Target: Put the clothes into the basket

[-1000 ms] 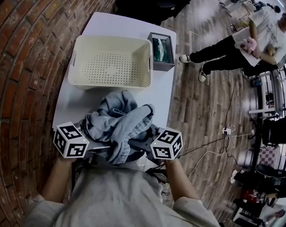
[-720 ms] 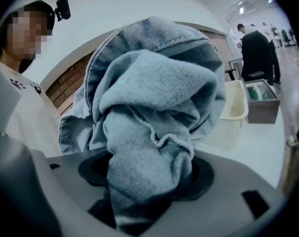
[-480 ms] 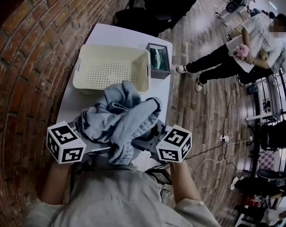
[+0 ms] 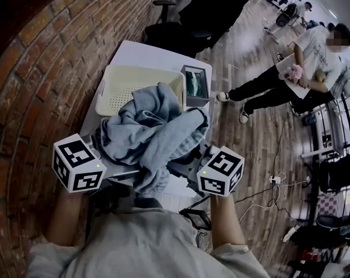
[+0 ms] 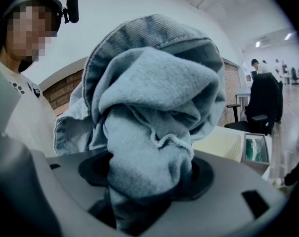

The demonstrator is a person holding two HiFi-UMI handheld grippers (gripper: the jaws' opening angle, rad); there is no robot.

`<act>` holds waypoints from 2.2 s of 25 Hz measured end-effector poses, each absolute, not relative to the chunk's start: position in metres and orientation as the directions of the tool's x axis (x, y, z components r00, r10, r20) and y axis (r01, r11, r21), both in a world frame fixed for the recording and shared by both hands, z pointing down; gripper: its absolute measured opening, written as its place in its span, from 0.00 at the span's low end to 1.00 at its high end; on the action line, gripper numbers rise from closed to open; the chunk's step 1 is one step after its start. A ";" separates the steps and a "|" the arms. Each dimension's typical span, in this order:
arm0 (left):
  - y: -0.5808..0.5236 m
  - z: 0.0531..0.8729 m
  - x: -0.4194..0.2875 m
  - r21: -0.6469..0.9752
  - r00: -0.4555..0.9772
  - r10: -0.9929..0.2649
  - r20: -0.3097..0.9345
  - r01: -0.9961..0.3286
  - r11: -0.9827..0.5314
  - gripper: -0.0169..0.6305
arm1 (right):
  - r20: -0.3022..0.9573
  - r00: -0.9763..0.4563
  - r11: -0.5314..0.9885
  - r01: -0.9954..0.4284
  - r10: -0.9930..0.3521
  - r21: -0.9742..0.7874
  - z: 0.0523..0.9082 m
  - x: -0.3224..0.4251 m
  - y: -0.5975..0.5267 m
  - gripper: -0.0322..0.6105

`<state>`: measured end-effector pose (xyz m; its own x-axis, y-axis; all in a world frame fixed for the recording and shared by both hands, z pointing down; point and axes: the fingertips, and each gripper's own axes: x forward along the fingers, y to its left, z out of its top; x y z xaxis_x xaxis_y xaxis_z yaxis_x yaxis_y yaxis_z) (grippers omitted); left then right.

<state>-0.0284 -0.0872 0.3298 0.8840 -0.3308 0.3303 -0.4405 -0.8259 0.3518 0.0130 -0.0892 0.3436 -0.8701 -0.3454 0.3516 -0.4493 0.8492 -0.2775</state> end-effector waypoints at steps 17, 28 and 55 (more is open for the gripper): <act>-0.133 0.296 -0.027 0.231 0.868 -0.402 0.292 -0.472 -0.851 0.85 | 0.299 -0.863 0.879 -0.459 -0.407 -0.128 0.307 0.013 -0.138 0.54; -0.134 0.291 -0.026 0.157 0.865 -0.431 0.258 -0.477 -0.865 0.85 | 0.250 -0.854 0.876 -0.481 -0.455 -0.048 0.300 0.014 -0.139 0.54; -0.277 0.288 -0.050 0.080 0.884 -0.405 0.233 -0.433 -0.898 0.85 | 0.191 -0.767 0.782 -0.624 -0.612 0.000 0.299 -0.006 -0.280 0.53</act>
